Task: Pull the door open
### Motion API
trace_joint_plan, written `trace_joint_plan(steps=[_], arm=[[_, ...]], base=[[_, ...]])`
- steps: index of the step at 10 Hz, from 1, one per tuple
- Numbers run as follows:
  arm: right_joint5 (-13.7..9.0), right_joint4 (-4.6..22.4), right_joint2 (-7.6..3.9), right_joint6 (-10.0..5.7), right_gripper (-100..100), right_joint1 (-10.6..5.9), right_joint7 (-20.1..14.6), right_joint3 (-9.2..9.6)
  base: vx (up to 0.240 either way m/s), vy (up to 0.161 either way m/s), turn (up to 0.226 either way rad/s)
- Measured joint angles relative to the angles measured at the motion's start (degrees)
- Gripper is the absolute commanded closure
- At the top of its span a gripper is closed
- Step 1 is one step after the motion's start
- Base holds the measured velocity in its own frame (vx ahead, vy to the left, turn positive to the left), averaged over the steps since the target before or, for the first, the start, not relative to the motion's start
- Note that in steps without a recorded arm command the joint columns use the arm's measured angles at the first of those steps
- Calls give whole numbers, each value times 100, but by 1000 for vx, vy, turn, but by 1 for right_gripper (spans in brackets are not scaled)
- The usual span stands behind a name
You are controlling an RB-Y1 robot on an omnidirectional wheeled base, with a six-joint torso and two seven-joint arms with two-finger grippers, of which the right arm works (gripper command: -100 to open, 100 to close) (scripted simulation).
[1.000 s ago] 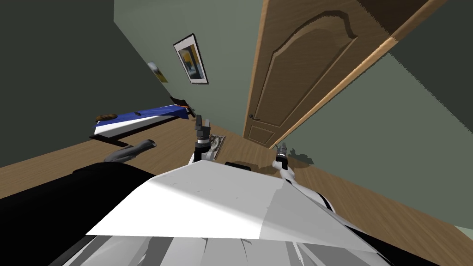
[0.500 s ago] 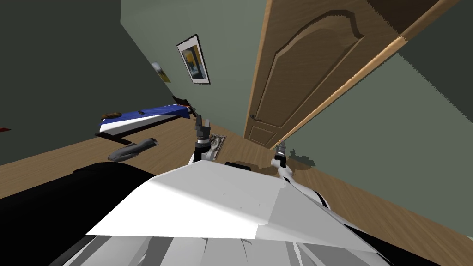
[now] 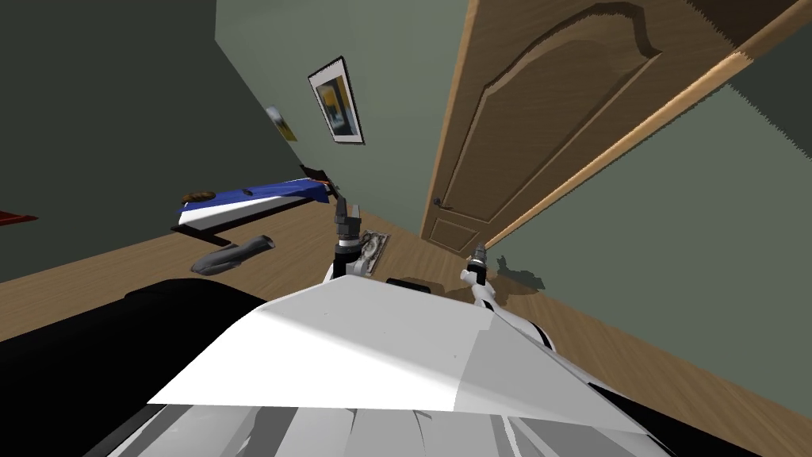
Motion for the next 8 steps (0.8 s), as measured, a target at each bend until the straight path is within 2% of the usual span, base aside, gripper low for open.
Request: trace_joint_plan(steps=[2, 4, 5, 6, 8], arm=[[-42, -16, 144, -9, -100, -58, 197, -68], [-87, -223, 326, 88, -100, -40, 404, -141], [-96, -184, 360, 80, -100, -73, 458, -154], [-119, 127, 424, -80, -100, -241, 528, -187], [-154, 111, 574, -113, -100, -285, 675, -240]], base=[[97, 61, 46], [106, 72, 30], [152, 32, 61], [149, 26, 41], [188, 49, 35]])
